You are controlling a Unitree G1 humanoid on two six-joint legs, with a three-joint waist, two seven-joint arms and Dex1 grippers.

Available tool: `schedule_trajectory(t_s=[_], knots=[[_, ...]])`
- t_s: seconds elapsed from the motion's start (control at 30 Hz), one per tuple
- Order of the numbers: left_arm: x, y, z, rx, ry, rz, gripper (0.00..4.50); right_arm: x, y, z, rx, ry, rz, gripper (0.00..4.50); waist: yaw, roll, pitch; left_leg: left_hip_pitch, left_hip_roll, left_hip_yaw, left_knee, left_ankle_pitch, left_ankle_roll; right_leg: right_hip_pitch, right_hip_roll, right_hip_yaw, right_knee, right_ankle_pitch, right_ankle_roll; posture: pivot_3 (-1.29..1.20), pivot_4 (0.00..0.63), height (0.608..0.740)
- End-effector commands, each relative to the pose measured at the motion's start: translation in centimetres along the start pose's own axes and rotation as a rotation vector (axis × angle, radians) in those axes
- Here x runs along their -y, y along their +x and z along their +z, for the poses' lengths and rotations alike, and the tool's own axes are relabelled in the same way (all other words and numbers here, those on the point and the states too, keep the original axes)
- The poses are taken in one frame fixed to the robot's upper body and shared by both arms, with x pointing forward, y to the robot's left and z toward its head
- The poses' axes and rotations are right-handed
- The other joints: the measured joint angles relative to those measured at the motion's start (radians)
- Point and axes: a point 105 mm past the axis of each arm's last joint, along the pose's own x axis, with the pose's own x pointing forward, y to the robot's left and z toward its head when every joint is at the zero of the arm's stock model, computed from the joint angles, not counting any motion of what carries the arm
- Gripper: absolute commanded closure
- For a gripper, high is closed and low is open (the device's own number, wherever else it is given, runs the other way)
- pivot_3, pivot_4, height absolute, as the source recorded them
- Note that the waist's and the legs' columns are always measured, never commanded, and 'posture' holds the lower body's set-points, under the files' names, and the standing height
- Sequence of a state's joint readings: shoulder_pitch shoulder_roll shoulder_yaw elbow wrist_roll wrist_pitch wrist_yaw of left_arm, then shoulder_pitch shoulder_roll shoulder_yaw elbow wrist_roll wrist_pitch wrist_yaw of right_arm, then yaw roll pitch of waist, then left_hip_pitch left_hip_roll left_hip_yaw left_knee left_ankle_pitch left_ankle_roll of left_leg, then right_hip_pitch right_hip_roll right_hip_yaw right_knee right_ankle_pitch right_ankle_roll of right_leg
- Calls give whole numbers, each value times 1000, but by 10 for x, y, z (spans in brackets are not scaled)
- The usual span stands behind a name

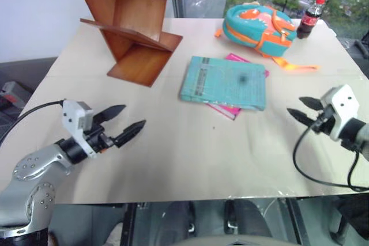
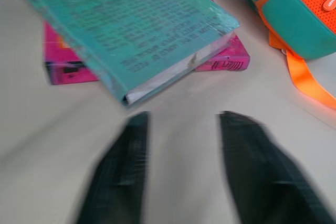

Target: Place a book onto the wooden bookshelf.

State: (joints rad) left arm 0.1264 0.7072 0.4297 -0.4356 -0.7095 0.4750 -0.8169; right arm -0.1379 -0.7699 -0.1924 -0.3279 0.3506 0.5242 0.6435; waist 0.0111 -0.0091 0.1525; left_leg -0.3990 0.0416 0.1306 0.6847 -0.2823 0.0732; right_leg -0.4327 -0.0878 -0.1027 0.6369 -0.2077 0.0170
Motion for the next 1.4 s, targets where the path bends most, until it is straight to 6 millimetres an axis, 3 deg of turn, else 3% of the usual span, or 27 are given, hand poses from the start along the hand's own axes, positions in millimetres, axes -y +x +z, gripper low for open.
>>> schedule_trajectory(t_s=[0.03,0.27,0.47,0.67,0.93,1.07,1.17,1.23,1.33,1.4], knots=[[18,5,9,17,39,-87,0,9,21,1,-20,-65,-64,4456,-3,0,0,0,0,0,0,0,0,0,0,0,0,0,0,0,150,740],[25,8,10,26,35,-98,0,-3,56,-8,-29,-122,3,4456,1,1,1,0,-1,1,0,0,0,0,1,0,0,0,0,0,150,740],[20,3,5,18,18,-37,0,-27,54,15,87,-97,119,4456,-2,1,1,0,-1,1,0,0,0,0,1,-2,0,2,4,0,150,740],[14,1,0,11,5,2,0,-62,54,18,134,-82,242,4456,-1,1,1,0,-1,1,0,0,0,0,0,-3,1,2,5,0,150,740],[12,5,2,27,-15,7,0,-77,63,27,178,-73,267,4456,-1,1,1,0,-1,1,0,0,0,0,0,-3,1,3,3,0,150,740],[15,12,1,43,-48,-10,0,-69,54,27,184,-72,232,4456,1,1,1,0,-1,1,0,0,0,0,0,-4,1,3,2,0,150,740],[12,25,0,74,-172,13,0,-62,29,21,161,-34,226,4456,4,1,1,0,-1,-1,1,0,0,0,0,-4,1,4,2,0,150,740],[11,37,-5,82,-307,29,0,-64,9,20,161,-14,251,4066,10,1,1,-1,-2,-1,1,0,0,1,-1,-4,1,4,2,0,150,740],[11,56,-13,99,-467,47,0,-72,-11,23,156,-23,273,3130,6,0,1,0,-2,-2,1,0,0,2,-1,-4,1,4,2,0,150,740],[9,66,-18,105,-591,65,0,-78,-18,27,166,-22,281,2120,-4,-2,2,2,-1,-1,2,0,0,2,1,-3,2,2,5,0,150,740]])
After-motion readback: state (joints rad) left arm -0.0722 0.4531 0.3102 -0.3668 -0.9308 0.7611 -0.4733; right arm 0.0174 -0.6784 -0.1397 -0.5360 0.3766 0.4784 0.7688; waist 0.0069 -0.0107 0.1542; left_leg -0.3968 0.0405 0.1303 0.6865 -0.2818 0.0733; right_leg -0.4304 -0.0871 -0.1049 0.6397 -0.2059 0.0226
